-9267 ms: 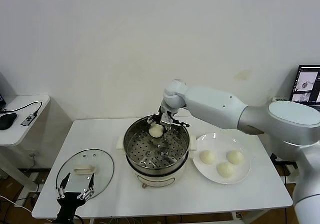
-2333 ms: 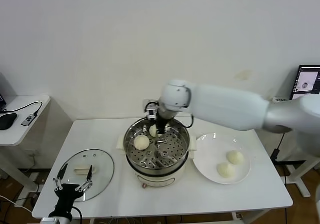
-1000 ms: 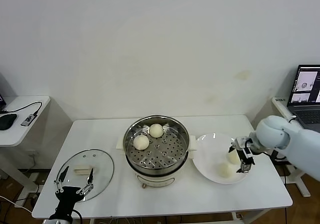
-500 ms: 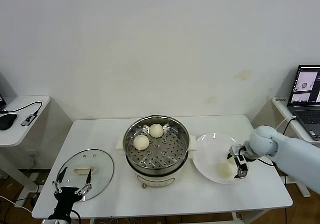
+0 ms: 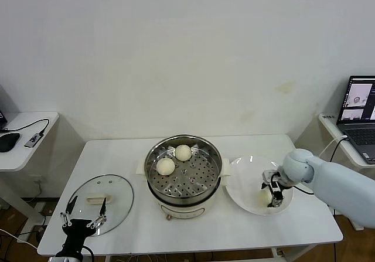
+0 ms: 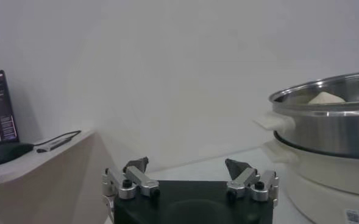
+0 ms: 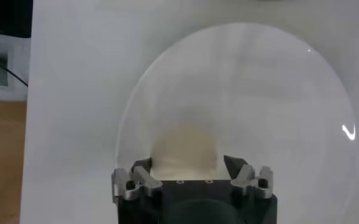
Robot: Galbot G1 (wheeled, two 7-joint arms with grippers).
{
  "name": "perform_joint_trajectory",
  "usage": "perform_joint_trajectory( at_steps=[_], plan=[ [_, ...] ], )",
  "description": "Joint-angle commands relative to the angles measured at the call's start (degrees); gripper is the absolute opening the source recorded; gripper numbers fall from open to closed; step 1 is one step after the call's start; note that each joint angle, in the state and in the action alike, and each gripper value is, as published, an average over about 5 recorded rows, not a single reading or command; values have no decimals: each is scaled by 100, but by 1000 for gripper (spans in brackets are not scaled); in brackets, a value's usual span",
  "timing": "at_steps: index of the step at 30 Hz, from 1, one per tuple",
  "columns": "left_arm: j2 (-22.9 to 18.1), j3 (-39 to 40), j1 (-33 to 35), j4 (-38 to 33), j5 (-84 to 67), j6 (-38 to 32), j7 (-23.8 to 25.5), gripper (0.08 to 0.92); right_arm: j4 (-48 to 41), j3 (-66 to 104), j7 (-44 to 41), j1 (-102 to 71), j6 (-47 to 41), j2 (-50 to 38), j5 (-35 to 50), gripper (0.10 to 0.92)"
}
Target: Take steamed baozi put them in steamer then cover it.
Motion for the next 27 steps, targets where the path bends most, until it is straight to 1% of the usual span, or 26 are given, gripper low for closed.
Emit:
perform_joint_trajectory(
  at_steps=[1,8,13,21,27],
  plan=[
    [-15,13,-1,-13,10,-1,2,823,-100,33,-26,-46,-19,110,-40,652],
    [-32,16,9,-33,7,-1,13,823,-88,71,-55,-7,-8,83,-49,584],
    [-38,34,-2,-52,10,6,22,823,30,140,-128,214,-11,-40,92,553],
    [3,48,-40,-84,-9,20,23,823,277,-262,-312,1652,-71,-277,726,547],
    [58,83,-75,-76,-36,20,27,823,392,-708,-438,2925,-133,-153,1363,546]
  ],
)
